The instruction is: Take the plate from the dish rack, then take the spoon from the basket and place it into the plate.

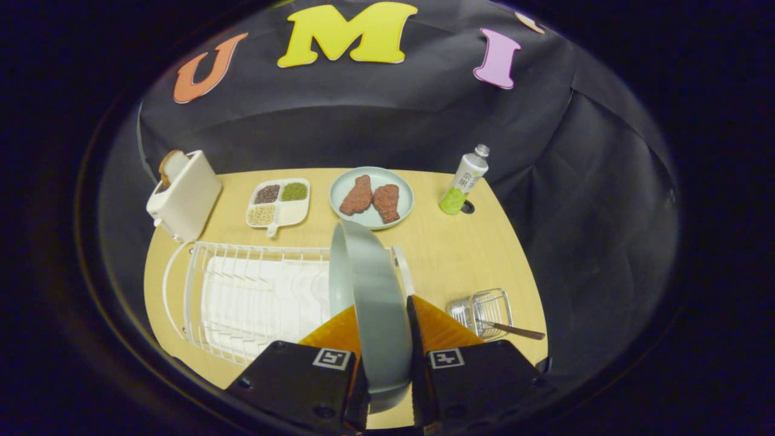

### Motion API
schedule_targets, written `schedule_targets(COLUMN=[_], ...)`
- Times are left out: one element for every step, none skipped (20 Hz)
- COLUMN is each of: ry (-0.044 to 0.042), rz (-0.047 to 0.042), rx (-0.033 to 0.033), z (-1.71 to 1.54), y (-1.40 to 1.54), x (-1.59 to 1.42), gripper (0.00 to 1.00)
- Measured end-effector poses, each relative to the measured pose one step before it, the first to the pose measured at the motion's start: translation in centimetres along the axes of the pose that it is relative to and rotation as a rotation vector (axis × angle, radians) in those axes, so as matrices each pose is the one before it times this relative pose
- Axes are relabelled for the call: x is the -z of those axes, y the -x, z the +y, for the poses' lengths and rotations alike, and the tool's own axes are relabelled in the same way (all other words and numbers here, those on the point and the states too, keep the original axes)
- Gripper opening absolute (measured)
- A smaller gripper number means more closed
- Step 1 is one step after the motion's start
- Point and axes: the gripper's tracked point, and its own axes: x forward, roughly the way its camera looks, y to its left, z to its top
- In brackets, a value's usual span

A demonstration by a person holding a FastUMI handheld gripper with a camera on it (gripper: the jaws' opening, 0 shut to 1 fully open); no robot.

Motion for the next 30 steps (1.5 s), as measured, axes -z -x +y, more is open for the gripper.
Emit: schedule_targets(ry=[-0.00231, -0.00367, -0.00457, -0.01471, -0.01384, -0.00997, -0.00912, -0.01169, -0.01785, -0.01678, -0.022, -0.02064, -0.02042, -0.02026, -0.02606, -0.02512, -0.02554, -0.0186, -0.01055, -0.01091, -0.00756, -0.01289, -0.01673, -0.01317, -0.01419, -0.00918, -0.01636, -0.0287, -0.02462, -0.0159], rz=[-0.01255, -0.00913, -0.01104, -0.01131, -0.0057, -0.00532, -0.00212, 0.01015, 0.01257, 0.01853, 0.01743, 0.01388, 0.01373, 0.01755, 0.02577, 0.03492, 0.03182, 0.0238, 0.01918, 0.01463, 0.01947, 0.01758, 0.0156, 0.01226, 0.00474, 0.00479, -0.00174, 0.00264, 0.00034, -0.00026], rx=[-0.03057, -0.03757, -0.04608, -0.04616, -0.0473, -0.04503, -0.0371, -0.0292, -0.03286, -0.03056, -0.02777, -0.02003, -0.01852, -0.02043, -0.02297, -0.02343, -0.02078, -0.0185, -0.01474, -0.01351, -0.01577, -0.02228, -0.02057, -0.01535, -0.00978, -0.00401, -0.00727, -0.01576, -0.01214, -0.00232], z=[0.164, 0.179, 0.326, 0.378, 0.269, 0.387, 0.104, 0.04, 0.07, -0.033, -0.092, -0.244, -0.308, -0.278, -0.299, -0.257, -0.237, -0.218, -0.258, -0.155, -0.104, 0.039, 0.063, -0.211, -0.285, -0.41, -0.414, -0.187, -0.164, -0.387], y=[1.011, 0.905, 0.894, 0.796, 0.765, 0.584, 0.456, 0.218, 0.015, -0.219, -0.392, -0.526, -0.528, -0.661, -0.72, -0.784, -0.773, -0.675, -0.528, -0.63, -0.628, -0.552, -0.201, -0.359, -0.119, -0.19, -0.188, -0.183, -0.048, -0.004], x=[0.686, 0.65, 0.878, 0.977, 1.323, 1.414, 1.578, 1.75, 1.912, 1.99, 1.91, 1.807, 1.596, 1.488, 1.247, 1.28, 1.1, 0.773, 0.603, 0.427, 0.414, 0.295, 0.449, 0.155, 0.055, -0.157, -0.192, -0.182, -0.248, -0.329], gripper=[0.33, 0.33, 0.33, 0.33, 0.33, 0.33, 0.33, 0.33, 0.33, 0.33, 0.33, 0.33, 0.33, 0.33, 0.33, 0.33, 0.33, 0.33, 0.33, 0.33, 0.33, 0.33, 0.33, 0.33, 0.33, 0.34, 0.34, 0.34, 0.35, 0.35])
